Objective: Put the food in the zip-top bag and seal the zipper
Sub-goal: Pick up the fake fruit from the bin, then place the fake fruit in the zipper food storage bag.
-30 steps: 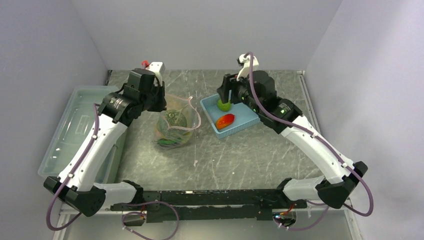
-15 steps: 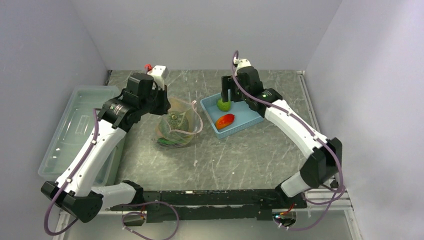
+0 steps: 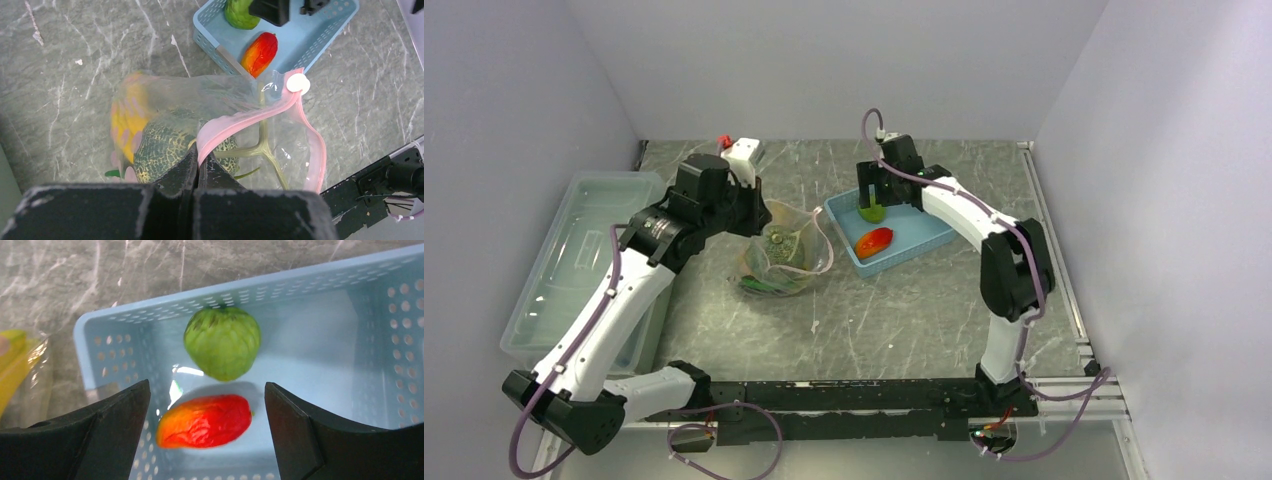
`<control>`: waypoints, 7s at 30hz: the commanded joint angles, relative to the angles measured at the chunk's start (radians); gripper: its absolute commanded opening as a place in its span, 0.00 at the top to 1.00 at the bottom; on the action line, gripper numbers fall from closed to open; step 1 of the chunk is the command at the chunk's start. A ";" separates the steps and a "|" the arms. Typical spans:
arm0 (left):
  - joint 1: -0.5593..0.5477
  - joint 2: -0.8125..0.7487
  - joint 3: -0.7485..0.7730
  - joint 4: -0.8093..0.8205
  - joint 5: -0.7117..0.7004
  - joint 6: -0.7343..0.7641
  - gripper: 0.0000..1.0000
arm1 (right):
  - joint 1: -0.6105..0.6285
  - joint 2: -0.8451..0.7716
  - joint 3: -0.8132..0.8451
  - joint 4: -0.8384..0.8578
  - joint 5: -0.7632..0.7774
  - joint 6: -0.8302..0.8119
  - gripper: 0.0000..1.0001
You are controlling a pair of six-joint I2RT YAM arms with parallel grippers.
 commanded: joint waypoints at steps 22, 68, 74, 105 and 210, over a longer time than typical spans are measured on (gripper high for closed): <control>0.001 -0.016 -0.054 0.084 0.037 0.041 1.00 | -0.022 0.243 0.173 -0.001 -0.002 -0.025 0.13; 0.001 -0.007 -0.074 0.098 -0.006 0.024 1.00 | 0.046 -0.369 -0.111 0.049 -0.056 -0.001 0.77; 0.002 -0.004 -0.075 0.098 -0.014 0.014 1.00 | 0.120 -0.517 -0.154 0.078 -0.186 -0.023 0.77; 0.006 -0.004 -0.074 0.106 0.008 -0.008 1.00 | 0.493 -0.397 0.000 0.029 -0.277 -0.121 0.80; 0.011 0.011 -0.032 0.217 0.783 0.010 1.00 | 0.535 -0.274 -0.285 0.517 0.256 0.099 0.67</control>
